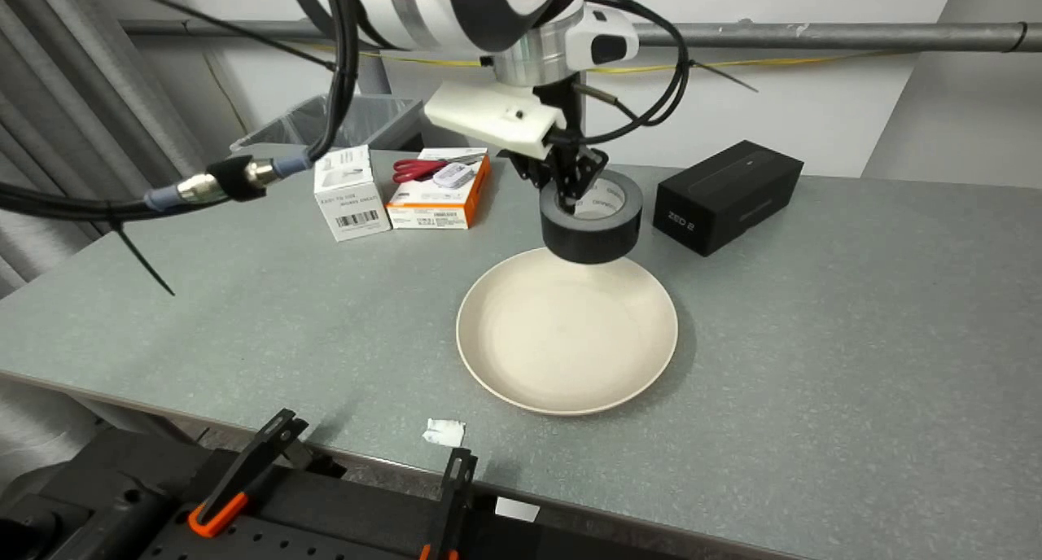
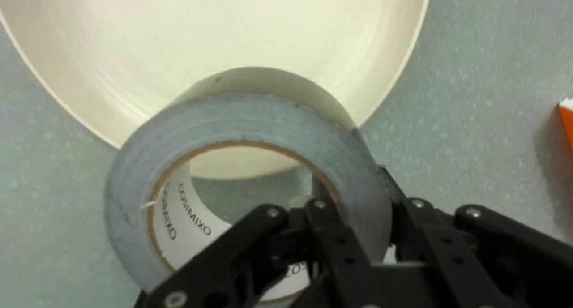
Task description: Put the masking tape on the plate
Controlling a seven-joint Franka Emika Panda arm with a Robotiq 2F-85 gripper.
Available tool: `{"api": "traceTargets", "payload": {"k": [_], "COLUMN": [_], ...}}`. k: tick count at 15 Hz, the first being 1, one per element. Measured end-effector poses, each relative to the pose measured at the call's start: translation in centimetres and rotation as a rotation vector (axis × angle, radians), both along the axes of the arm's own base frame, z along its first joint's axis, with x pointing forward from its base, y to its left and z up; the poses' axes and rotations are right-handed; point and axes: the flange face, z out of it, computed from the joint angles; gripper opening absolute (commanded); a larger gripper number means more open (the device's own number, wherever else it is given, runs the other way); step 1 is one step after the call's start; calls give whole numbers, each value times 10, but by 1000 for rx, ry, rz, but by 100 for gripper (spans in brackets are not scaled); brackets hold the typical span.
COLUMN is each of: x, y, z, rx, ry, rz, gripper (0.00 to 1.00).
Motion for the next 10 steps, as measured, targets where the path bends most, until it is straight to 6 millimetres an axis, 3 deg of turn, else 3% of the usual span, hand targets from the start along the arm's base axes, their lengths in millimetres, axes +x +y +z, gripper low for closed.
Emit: {"api": "traceTargets", "payload": {"k": [3,5,7,10], "x": [-53,-77,-91,-94], "y": [14,22,24,21], "z": [-23,-39,-49,-59], "rx": [18,24,21,7], "ry": [45,59,47,4], "rz": [0,-6,-23,-61], "gripper": [6,6,6,6]}}
